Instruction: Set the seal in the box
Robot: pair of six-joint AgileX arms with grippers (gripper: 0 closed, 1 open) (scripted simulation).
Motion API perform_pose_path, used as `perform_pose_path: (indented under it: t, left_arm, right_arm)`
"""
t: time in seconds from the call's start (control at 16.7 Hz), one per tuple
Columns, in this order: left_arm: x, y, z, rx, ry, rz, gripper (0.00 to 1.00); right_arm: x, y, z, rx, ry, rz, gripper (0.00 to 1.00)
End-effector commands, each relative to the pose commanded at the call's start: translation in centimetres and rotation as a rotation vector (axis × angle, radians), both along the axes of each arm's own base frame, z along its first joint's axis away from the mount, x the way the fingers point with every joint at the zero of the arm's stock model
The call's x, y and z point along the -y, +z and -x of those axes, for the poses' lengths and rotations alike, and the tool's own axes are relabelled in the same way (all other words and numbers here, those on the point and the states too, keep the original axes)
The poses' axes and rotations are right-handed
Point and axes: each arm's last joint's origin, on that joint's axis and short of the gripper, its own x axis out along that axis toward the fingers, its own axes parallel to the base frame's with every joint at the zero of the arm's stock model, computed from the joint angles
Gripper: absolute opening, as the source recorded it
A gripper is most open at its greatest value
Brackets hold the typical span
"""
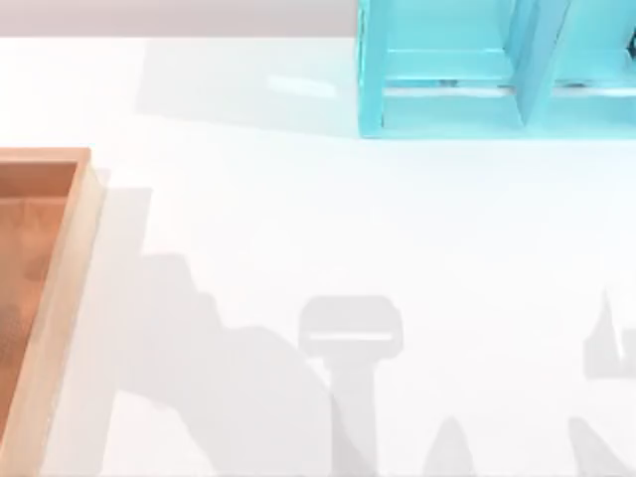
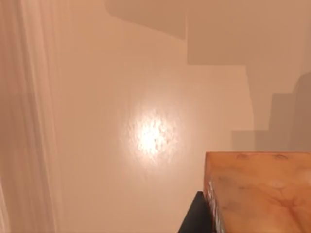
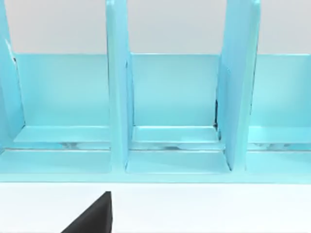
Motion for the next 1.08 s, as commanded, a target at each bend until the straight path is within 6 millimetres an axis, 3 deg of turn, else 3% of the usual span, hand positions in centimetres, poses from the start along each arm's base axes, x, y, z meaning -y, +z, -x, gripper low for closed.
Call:
perform_pose_path:
  t: [0.78, 1.08]
  left_arm:
    - [0.00, 0.00, 0.00, 0.000, 0.000, 0.000, 0.98]
    - [0.00, 0.00, 0.00, 0.000, 0.000, 0.000, 1.00]
  right_arm:
    - [0.00, 0.00, 0.00, 0.000, 0.000, 0.000, 1.00]
    - [0.00, 0.00, 0.00, 0.000, 0.000, 0.000, 1.00]
